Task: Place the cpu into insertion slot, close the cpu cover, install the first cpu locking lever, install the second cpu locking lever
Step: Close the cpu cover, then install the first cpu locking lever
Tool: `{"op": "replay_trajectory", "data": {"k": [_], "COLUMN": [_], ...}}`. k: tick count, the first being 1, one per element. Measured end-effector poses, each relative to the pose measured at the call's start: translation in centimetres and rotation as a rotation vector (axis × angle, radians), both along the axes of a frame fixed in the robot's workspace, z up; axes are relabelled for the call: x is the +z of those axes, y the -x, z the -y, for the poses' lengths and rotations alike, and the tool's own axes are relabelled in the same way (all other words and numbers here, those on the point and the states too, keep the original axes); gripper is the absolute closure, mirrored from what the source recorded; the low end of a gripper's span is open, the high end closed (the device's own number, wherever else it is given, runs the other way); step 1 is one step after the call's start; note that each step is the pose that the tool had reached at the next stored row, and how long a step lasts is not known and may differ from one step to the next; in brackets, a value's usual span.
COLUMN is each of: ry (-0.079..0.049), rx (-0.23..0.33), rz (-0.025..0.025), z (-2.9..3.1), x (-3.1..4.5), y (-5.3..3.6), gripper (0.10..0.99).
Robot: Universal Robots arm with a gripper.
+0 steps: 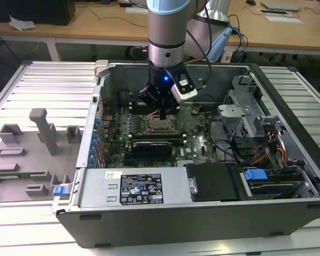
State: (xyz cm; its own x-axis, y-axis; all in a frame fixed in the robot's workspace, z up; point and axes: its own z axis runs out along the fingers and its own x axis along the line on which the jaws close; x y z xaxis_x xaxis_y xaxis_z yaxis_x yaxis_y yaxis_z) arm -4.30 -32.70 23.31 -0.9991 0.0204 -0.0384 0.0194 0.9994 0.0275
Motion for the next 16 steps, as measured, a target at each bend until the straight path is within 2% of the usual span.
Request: {"op": "replay_trajectory", "data": {"k": [5,16], "ry": [0.0,0.0], "rx": [0.0,0.0], "rz": [0.0002,0.0002], "z": [0.0,0.0], "x": [0.56,0.62], "y": [0.0,0.0], "gripper": [0.98,0.98]}}
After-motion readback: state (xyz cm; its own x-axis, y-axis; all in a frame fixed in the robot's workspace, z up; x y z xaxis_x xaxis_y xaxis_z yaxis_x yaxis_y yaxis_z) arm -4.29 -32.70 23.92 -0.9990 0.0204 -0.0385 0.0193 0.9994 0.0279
